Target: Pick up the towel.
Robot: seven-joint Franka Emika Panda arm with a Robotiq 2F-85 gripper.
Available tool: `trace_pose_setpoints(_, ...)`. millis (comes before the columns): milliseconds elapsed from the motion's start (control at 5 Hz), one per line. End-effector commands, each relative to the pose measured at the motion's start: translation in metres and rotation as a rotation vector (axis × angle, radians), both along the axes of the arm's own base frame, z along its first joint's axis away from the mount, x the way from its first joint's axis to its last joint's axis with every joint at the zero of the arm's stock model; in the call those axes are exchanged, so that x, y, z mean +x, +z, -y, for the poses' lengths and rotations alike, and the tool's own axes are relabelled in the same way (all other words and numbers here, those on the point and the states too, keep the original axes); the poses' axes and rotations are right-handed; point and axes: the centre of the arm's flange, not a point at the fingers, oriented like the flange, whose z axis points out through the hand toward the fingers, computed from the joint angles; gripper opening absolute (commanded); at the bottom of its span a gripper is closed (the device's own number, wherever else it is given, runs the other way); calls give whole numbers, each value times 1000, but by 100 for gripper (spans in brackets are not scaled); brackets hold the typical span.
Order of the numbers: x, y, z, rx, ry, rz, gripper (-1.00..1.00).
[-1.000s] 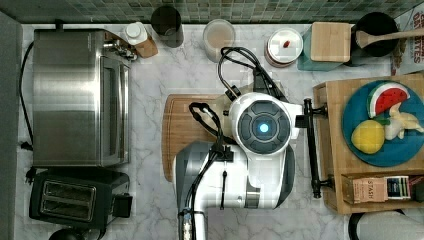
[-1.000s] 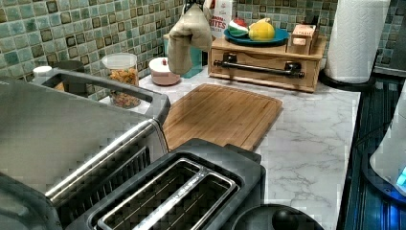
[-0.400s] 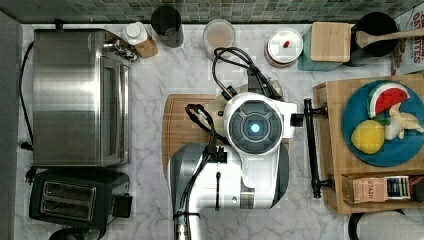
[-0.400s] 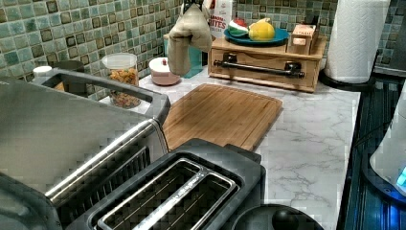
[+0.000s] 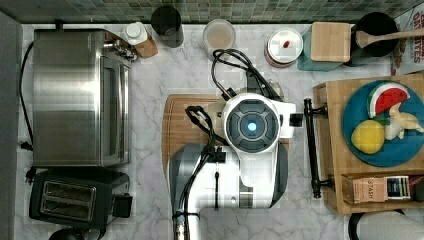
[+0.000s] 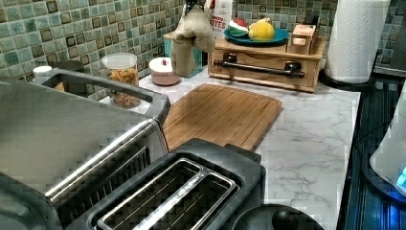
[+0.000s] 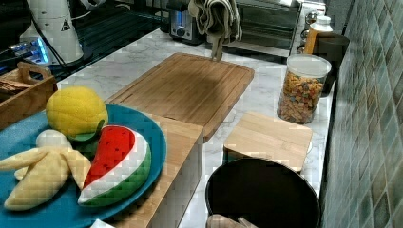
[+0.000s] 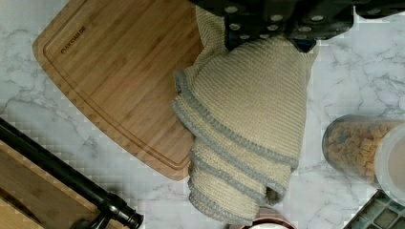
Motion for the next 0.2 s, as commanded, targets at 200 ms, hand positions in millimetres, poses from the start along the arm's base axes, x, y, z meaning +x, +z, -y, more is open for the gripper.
trace_pose_setpoints(200,3,82,-8,6,-54,178,-100)
